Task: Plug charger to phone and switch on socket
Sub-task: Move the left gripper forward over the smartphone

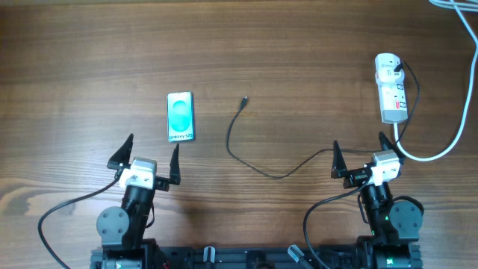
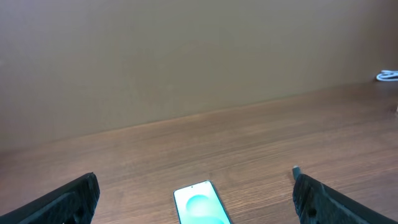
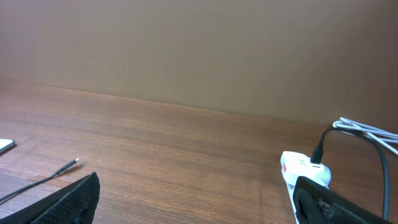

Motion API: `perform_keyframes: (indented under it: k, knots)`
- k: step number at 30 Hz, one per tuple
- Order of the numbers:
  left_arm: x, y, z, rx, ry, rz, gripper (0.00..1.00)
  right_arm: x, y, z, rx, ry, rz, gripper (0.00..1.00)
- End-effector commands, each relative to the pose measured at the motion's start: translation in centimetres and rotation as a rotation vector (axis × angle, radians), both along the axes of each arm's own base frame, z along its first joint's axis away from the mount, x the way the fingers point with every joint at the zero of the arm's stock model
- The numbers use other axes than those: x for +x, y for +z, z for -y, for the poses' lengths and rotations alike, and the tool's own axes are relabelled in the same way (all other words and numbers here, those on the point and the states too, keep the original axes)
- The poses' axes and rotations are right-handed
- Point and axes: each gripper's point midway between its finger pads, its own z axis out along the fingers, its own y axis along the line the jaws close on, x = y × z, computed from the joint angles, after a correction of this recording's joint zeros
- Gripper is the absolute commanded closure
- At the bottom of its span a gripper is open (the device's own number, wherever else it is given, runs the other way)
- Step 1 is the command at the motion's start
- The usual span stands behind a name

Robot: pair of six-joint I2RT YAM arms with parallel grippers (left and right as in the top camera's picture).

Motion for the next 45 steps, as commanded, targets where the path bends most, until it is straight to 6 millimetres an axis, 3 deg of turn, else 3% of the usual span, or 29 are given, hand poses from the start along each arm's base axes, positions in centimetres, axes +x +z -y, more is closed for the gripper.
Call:
perform_keyframes:
  k: [1, 5, 11, 16, 20, 29, 32, 38, 45]
  knots:
    - [-0.2, 3.2, 0.0, -0.028, 0.0, 0.031, 0.0, 0.0, 0.2, 0.2, 0.008, -0.013, 0.009, 0.0]
    - [1.6, 6.0, 0.0, -0.076, -0.002, -0.05, 0.0, 0.0, 0.2, 0.2, 0.008, -0.013, 0.009, 0.0]
    - [7.0, 11.7, 1.4, -0.168, -0.079, -0.265, 0.0, 0.0, 0.2, 0.2, 0.008, -0.013, 0.009, 0.0]
    - [11.5, 12.6, 1.3, -0.181, -0.06, -0.492, 0.0, 0.0, 0.2, 0.2, 0.008, -0.013, 0.009, 0.0]
    - [14.7, 11.4, 1.7, -0.195, -0.066, -0.665, 0.0, 0.0, 0.2, 0.2, 0.008, -0.013, 0.009, 0.0]
    - [16.1, 10.2, 1.8, -0.203, -0.055, -0.822, 0.0, 0.0, 0.2, 0.2, 0.008, -0.013, 0.009, 0.0]
    - [17.4, 9.7, 2.5, -0.199, -0.06, -0.952, 0.0, 0.0, 0.2, 0.2, 0.008, -0.013, 0.009, 0.0]
    - [18.5, 4.5, 3.9, -0.186, -0.07, -1.167, 0.0, 0.0, 0.2, 0.2, 0.008, -0.013, 0.009, 0.0]
    - [18.1, 2.7, 3.6, -0.19, -0.042, -1.226, 0.0, 0.0, 0.2, 0.2, 0.008, -0.013, 0.009, 0.0]
